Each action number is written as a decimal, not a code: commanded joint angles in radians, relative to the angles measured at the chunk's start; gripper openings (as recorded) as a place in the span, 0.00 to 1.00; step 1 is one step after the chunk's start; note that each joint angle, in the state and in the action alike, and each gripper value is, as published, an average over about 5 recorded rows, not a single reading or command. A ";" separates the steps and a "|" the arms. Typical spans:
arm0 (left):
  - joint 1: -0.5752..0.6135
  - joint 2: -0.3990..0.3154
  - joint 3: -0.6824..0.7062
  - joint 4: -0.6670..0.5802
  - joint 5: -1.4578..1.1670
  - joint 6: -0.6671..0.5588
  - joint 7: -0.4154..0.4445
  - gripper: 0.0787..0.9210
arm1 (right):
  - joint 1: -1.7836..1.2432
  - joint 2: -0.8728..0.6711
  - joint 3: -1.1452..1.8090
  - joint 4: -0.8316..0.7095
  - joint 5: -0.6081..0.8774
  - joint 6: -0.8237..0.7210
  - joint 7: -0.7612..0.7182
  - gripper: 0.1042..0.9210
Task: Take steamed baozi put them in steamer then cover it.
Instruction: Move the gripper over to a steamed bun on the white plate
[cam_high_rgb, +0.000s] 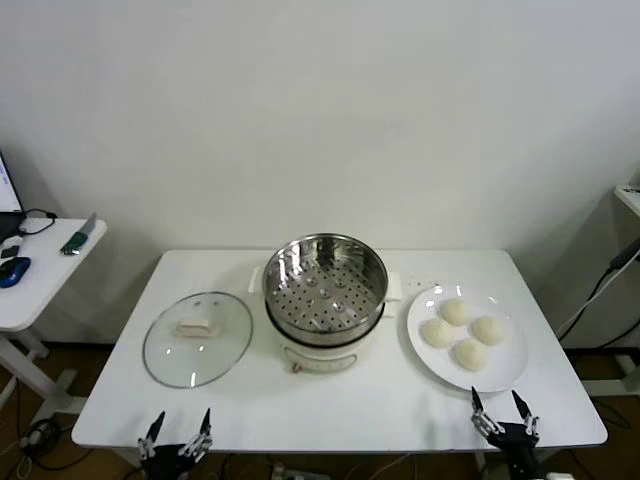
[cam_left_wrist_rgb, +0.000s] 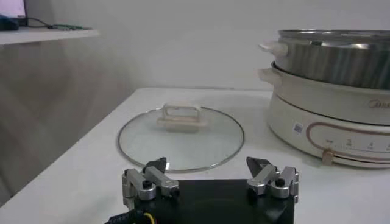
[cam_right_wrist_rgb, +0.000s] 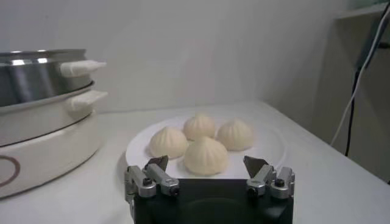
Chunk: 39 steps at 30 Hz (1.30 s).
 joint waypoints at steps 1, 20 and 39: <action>0.002 -0.001 0.001 -0.006 0.021 -0.010 0.002 0.88 | 0.157 -0.077 0.030 0.045 -0.065 -0.186 0.030 0.88; 0.007 0.005 0.032 -0.006 0.057 -0.038 -0.004 0.88 | 1.215 -0.716 -0.773 -0.430 -0.309 -0.313 -0.546 0.88; 0.006 0.003 0.044 0.014 0.077 -0.056 -0.004 0.88 | 2.163 -0.627 -1.837 -0.801 -0.388 0.060 -1.262 0.88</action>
